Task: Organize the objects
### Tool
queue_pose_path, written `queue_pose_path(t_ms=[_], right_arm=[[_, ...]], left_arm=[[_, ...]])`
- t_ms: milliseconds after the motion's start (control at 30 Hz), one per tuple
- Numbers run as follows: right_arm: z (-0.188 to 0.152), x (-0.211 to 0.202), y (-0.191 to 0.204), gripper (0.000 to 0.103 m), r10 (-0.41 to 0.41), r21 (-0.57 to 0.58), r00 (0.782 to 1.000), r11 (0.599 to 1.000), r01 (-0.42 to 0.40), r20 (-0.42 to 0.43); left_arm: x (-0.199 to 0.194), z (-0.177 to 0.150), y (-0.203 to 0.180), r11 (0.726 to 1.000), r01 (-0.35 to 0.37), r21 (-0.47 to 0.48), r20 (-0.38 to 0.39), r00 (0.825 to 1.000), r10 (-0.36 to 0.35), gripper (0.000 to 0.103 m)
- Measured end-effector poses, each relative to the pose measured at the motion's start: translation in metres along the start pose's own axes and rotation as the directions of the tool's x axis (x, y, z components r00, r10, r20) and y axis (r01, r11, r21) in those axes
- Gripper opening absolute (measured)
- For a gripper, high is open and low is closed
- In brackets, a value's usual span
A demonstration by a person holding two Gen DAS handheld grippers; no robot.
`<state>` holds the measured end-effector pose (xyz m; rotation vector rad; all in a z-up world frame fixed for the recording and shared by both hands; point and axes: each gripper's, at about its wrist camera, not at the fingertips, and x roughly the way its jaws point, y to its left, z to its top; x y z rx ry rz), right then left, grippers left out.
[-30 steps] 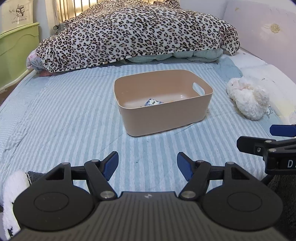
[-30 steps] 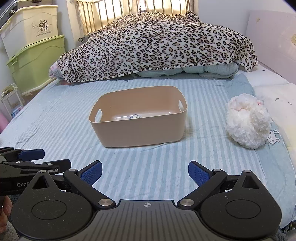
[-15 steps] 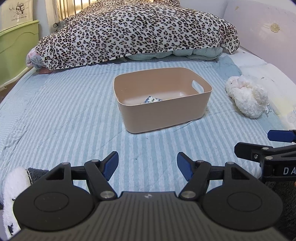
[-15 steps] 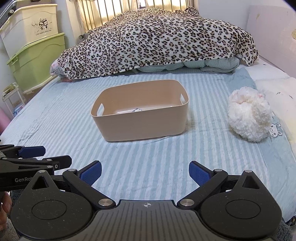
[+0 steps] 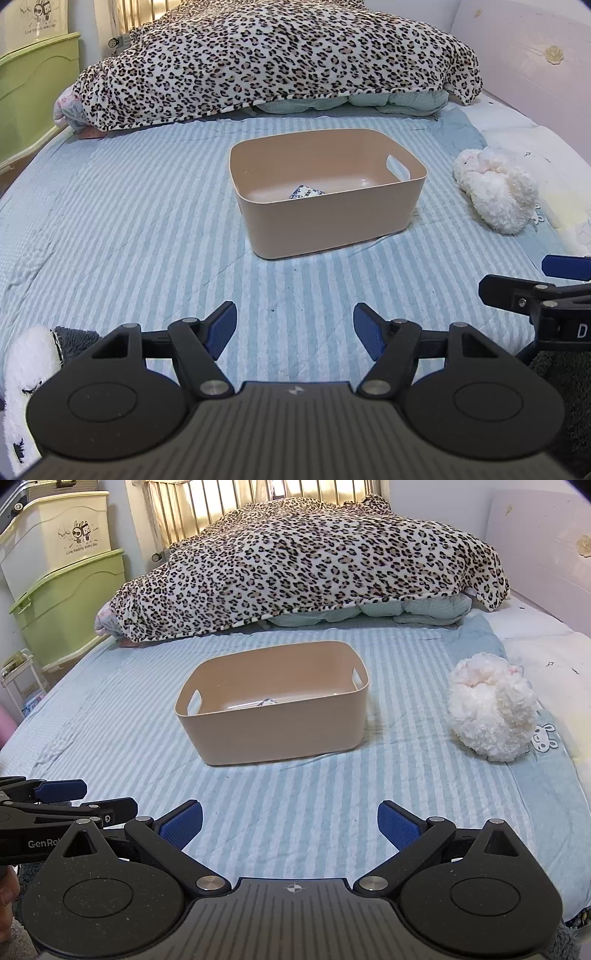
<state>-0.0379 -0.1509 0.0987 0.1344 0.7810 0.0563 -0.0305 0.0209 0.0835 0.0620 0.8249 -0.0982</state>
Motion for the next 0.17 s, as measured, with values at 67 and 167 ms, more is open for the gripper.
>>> queue_pose_path(t_ms=[67,167], right_arm=[[0.0002,0.0,-0.0004,0.102,0.0,0.002,1.0,1.0,0.0,0.0],[0.0019,0.0,-0.0019,0.102,-0.001,0.005,1.0,1.0,0.001,-0.002]], left_arm=[[-0.0004,-0.0004,0.001,1.0,-0.003,-0.002,0.003,1.0,0.003,0.071],[-0.0002,0.0005,0.0011,1.0,0.003,-0.003,0.002,1.0,-0.003,0.071]])
